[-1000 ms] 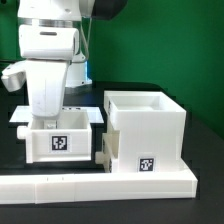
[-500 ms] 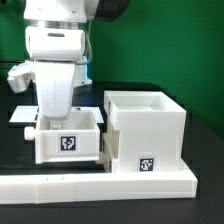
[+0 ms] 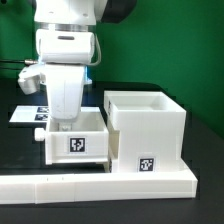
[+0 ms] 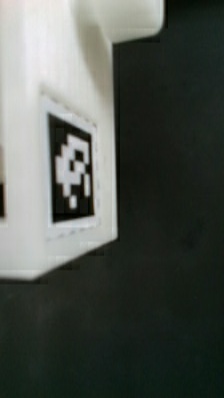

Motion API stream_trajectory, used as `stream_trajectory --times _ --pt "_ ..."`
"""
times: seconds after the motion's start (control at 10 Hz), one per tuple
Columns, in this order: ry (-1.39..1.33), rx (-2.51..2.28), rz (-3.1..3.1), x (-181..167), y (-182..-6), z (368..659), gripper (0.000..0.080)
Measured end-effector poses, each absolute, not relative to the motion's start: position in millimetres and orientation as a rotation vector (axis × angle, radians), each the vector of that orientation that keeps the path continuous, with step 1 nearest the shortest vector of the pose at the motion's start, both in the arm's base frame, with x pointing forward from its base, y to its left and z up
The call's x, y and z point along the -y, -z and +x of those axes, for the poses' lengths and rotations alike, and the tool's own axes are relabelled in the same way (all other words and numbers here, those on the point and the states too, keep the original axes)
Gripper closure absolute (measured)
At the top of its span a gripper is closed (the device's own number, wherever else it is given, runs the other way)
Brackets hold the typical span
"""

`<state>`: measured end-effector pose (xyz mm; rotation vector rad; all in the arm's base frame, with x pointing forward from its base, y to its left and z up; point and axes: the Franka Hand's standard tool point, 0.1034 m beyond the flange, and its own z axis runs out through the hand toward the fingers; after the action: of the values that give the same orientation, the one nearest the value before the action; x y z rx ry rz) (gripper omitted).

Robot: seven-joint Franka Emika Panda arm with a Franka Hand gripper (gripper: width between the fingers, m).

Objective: Assemble drawer

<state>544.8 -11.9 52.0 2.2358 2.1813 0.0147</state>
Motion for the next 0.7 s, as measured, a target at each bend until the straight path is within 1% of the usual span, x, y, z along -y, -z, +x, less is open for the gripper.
stream_trajectory --times 0.7 --pt "0.0 -2.178 2.241 9.2 -49.5 541.5 0.0757"
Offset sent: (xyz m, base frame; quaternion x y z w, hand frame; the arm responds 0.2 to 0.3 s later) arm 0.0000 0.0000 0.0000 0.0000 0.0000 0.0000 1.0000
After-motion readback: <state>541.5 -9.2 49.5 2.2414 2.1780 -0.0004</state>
